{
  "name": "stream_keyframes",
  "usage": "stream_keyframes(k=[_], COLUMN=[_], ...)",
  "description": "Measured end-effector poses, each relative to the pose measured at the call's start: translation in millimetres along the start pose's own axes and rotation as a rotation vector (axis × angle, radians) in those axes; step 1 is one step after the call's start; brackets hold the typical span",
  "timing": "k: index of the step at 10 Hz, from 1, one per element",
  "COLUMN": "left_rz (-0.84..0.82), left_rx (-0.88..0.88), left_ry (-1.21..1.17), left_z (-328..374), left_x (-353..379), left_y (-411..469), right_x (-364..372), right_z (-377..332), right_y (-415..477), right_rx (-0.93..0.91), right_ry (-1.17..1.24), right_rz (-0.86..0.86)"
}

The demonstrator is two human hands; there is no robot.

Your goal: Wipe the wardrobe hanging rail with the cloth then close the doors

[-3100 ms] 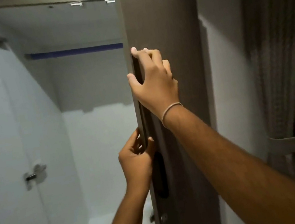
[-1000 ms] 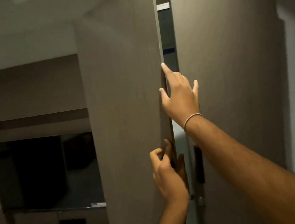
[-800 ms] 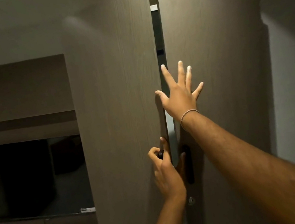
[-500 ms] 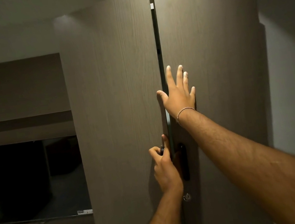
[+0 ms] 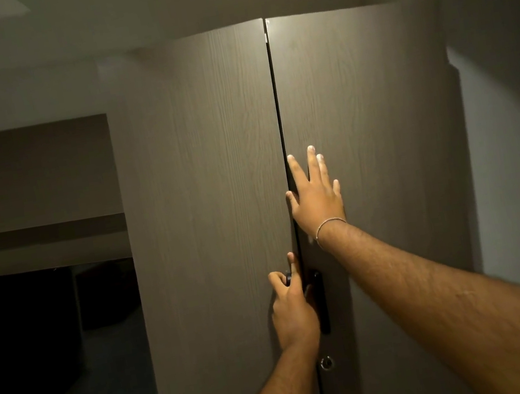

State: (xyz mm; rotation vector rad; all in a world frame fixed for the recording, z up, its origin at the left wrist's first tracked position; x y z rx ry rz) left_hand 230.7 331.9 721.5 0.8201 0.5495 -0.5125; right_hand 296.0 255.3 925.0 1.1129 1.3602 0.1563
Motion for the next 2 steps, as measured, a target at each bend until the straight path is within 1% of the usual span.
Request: stream_keyframes(k=[1, 2], left_rz=[0.049, 0.141], left_rx=[0.053, 0.178], left_ry=[0.223, 0.339], left_z=[14.0, 38.2], left_x=[-18.2, -61.8], left_y=[-1.6, 9.6], right_x=[-4.1, -8.5], right_z=[4.2, 20.4], right_y=[-6.3, -18.1], right_rx=[-0.027, -0.035], right_ry=[-0.038, -0.117], right_rz=[0.002, 0.087])
Point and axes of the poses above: each hand's wrist, its own y-axis towards the middle knuckle, its own x-axis out of the palm, z = x × y, the point moved 9 cm from there along y, towards the middle knuckle, and after that the axes turned 12 degrees about -z, right-handed, at the moved point
